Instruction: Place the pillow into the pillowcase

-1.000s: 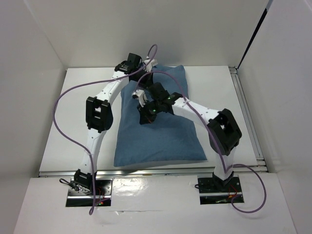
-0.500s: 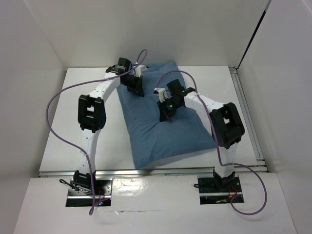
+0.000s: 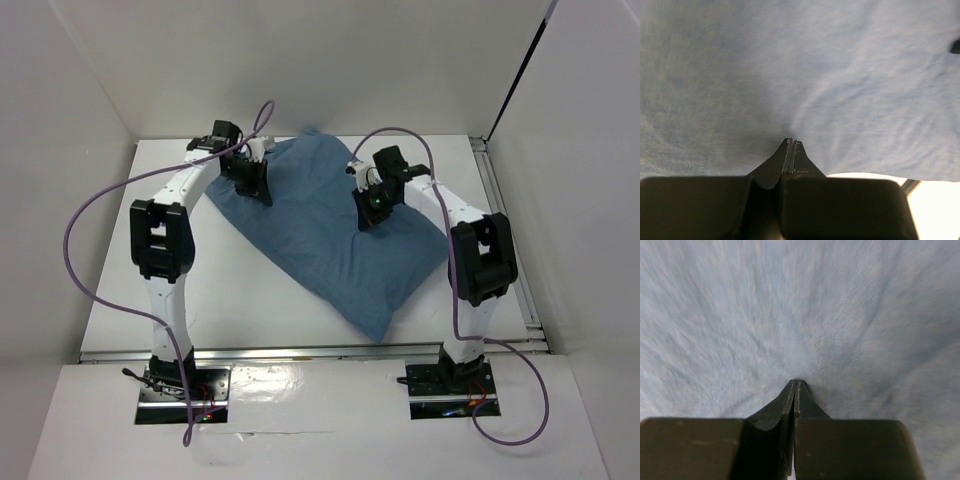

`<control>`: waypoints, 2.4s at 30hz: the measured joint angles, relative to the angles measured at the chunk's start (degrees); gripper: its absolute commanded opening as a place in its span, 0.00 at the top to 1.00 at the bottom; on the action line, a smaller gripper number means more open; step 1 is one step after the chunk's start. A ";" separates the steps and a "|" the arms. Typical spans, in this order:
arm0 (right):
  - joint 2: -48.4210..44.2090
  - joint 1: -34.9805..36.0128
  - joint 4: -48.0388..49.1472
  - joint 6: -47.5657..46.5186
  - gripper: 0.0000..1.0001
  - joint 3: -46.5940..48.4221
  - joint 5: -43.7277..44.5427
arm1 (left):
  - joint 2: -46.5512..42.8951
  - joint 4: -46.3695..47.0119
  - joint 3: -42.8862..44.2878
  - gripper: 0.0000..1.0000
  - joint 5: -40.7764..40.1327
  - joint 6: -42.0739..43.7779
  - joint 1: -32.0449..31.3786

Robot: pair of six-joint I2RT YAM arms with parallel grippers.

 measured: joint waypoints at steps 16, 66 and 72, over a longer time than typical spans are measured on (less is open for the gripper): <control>-3.26 14.43 -1.49 0.46 1.00 -0.42 -3.37 | 9.92 13.40 23.78 1.00 0.90 -4.15 -8.07; -1.14 1.64 2.64 7.91 0.02 8.92 2.64 | -13.03 13.81 -16.68 0.11 -1.01 3.13 -0.63; -15.65 -2.01 11.67 9.99 0.00 4.90 6.10 | -19.02 14.16 -10.56 0.10 -6.60 -0.15 -0.11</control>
